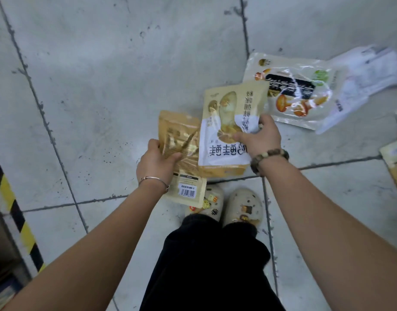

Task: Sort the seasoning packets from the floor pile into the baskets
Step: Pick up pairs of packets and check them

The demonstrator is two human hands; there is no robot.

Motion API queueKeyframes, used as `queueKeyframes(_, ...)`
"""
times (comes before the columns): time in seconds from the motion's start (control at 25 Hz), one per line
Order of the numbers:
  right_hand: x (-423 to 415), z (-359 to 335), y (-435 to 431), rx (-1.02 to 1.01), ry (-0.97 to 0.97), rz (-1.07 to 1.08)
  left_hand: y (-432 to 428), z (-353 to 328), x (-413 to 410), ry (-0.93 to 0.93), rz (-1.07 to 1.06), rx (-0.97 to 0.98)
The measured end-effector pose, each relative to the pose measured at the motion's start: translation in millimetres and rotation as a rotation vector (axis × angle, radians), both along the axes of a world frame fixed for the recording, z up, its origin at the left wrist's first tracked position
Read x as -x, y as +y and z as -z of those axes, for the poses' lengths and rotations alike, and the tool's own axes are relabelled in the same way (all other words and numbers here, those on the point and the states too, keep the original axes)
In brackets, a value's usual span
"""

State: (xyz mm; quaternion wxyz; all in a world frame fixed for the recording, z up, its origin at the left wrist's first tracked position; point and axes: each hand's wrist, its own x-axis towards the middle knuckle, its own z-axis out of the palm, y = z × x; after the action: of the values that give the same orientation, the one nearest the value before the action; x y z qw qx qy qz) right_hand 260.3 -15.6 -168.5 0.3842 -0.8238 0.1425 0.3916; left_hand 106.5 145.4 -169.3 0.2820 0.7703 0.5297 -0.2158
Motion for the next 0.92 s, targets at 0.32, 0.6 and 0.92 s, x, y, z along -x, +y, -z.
queueKeyframes(0.32, 4, -160, -110, 0.004, -0.053, 0.341, -32, -154, -53, -0.252, 0.113, -0.011)
queueKeyframes(0.6, 18, -285, -168, -0.115, -0.192, 0.539, -60, -274, -101, -0.405, 0.281, 0.011)
queueKeyframes(0.92, 102, -361, -244, -0.187, -0.311, 0.858, -150, -350, -104, -0.512, 0.568, 0.097)
